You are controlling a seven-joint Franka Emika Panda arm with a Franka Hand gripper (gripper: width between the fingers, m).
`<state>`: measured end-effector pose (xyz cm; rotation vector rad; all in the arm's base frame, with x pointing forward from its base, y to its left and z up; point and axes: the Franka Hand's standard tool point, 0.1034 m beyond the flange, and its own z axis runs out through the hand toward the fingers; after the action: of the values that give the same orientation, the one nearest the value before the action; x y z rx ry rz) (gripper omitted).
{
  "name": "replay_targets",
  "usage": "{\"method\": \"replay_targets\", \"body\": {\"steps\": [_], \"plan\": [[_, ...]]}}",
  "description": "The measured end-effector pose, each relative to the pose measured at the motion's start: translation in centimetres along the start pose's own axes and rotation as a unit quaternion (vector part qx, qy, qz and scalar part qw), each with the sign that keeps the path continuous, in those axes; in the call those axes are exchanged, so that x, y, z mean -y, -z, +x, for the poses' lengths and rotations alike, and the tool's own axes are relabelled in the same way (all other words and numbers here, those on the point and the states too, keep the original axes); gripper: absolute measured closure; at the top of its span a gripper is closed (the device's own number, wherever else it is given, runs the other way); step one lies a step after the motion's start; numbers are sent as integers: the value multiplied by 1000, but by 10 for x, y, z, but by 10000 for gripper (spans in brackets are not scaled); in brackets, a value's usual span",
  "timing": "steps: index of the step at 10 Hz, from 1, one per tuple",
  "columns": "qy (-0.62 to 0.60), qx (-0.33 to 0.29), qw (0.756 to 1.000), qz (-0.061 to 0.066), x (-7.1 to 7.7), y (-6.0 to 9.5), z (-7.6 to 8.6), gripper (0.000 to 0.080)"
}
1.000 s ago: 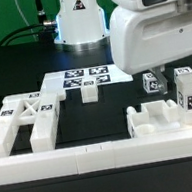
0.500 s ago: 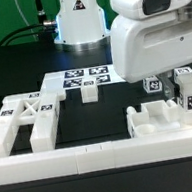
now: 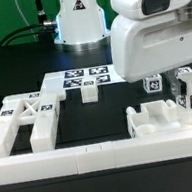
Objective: Assemble chair
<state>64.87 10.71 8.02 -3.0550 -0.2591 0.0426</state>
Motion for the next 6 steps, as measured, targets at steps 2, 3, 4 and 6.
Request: {"method": "replay_targets", "body": {"steps": [2, 3, 4, 6], "plan": [[-107, -1, 994, 9, 1, -1, 0, 514], [-162, -6, 987, 16, 1, -1, 1, 514], [-216, -14, 976, 21, 2, -1, 3, 514], [-330, -27, 943, 30, 6, -2, 3, 512]]}}
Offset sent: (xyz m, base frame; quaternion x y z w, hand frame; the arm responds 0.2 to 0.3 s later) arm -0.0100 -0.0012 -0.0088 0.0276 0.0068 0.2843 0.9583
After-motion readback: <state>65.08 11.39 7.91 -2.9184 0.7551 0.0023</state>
